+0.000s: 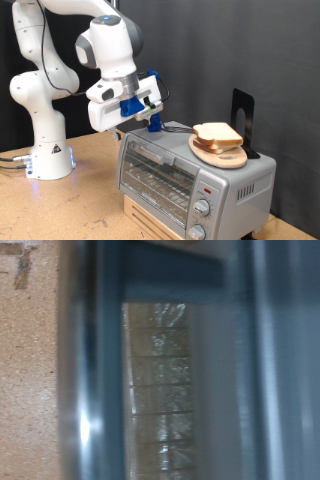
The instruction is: Make a piece of toast with the oven
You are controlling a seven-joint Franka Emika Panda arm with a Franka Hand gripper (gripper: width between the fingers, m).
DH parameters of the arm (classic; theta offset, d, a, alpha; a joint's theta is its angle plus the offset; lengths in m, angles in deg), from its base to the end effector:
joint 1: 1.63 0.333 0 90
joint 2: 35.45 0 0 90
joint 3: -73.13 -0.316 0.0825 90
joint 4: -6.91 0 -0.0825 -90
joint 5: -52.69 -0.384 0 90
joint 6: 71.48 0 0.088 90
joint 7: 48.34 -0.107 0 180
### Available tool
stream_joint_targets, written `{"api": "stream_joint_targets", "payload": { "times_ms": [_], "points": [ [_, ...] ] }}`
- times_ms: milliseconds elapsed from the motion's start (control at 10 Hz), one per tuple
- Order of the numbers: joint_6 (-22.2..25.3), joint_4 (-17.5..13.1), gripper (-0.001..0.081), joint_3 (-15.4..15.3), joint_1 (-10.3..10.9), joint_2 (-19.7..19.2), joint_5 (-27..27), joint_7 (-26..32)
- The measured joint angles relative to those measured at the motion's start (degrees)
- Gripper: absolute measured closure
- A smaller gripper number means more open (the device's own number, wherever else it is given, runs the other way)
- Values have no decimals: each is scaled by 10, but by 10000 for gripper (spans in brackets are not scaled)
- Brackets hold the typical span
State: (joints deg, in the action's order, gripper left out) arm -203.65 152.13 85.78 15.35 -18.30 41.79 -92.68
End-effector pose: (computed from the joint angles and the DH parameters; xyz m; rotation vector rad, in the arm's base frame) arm 0.4332 0.0375 0.3845 -2.6863 1.1588 0.0473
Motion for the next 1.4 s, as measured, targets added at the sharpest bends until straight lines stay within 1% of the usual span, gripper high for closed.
{"api": "stream_joint_targets", "payload": {
  "times_ms": [100, 300, 500, 700, 1000, 1100, 1200, 1300, 1400],
  "points": [
    [-20, 7, -2, 0, -5, -11, 14, -16],
    [-59, 12, -2, 1, -15, -38, 28, -30],
    [-70, 11, -2, 4, -25, -43, 34, -30],
    [-71, 11, -2, 9, -38, -44, 55, -25],
    [-70, 10, -2, 18, -68, -52, 114, -29],
    [-57, 6, -2, 20, -82, -58, 136, -44],
    [-34, -5, -2, 21, -94, -70, 159, -70],
    [-12, -19, -2, 22, -104, -87, 181, -99],
    [-1, -31, -2, 24, -112, -107, 201, -120]
  ]
}}
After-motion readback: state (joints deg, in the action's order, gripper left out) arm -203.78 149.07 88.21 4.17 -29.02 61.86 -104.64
